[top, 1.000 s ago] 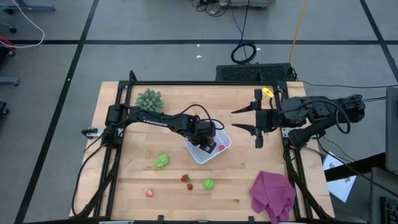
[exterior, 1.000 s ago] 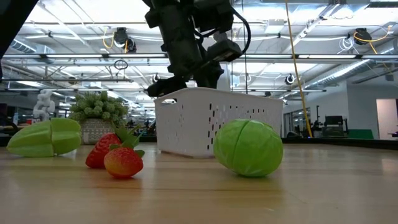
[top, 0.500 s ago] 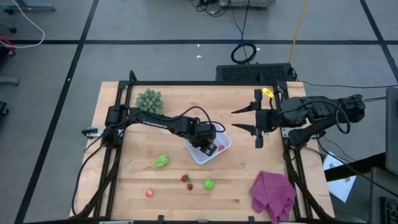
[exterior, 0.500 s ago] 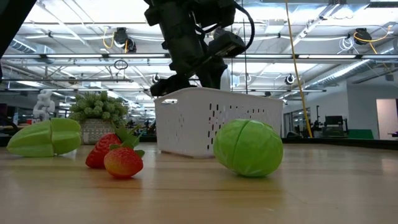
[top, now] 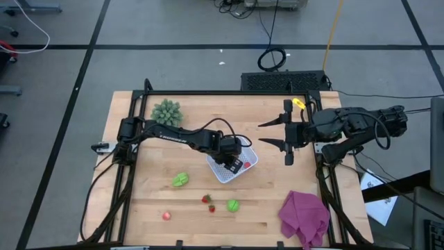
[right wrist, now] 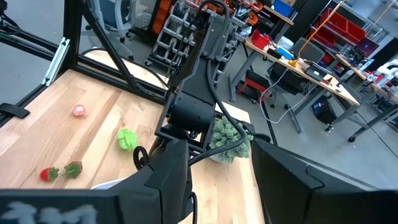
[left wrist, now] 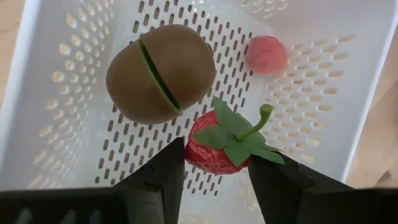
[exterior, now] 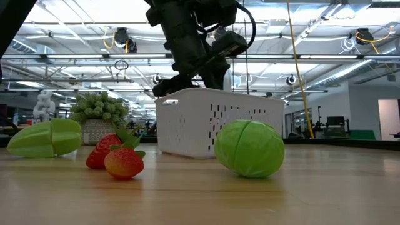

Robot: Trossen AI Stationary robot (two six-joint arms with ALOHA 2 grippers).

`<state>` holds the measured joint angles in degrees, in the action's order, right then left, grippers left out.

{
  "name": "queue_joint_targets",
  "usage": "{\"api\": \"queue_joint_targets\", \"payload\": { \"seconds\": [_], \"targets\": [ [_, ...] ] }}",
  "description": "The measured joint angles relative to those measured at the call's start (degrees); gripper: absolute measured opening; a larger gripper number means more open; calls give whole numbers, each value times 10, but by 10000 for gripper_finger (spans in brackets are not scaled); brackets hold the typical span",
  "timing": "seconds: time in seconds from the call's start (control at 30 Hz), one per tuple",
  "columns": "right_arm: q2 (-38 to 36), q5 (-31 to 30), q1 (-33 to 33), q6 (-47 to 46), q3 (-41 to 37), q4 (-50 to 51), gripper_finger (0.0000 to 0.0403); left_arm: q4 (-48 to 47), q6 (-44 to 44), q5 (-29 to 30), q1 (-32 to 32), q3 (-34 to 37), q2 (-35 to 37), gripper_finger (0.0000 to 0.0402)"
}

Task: Pick and placing Produce into tupperware
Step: Put the top strawberry into the white bin, then put the starfruit into the white bin

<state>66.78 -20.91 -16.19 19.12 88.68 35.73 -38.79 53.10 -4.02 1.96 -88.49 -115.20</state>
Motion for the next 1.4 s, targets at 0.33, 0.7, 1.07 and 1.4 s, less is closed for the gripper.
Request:
{"api": "queue_joint_targets", "payload": {
  "seconds": [0.33, 0.7, 1.07, 1.4],
  "targets": [
    [0, 0, 0, 0, 0, 0, 171, 0, -4, 0, 0, 0, 0, 177],
    [0, 0, 0, 0, 0, -1, 171, 2, -4, 0, 0, 0, 2, 229],
    [0, 0, 0, 0, 0, -3, 171, 56, -33, -11, 3, -1, 53, 195],
    [0, 0, 0, -4, 0, 14, 171, 36, -99, 87, 74, -5, 185, 146]
  ]
}}
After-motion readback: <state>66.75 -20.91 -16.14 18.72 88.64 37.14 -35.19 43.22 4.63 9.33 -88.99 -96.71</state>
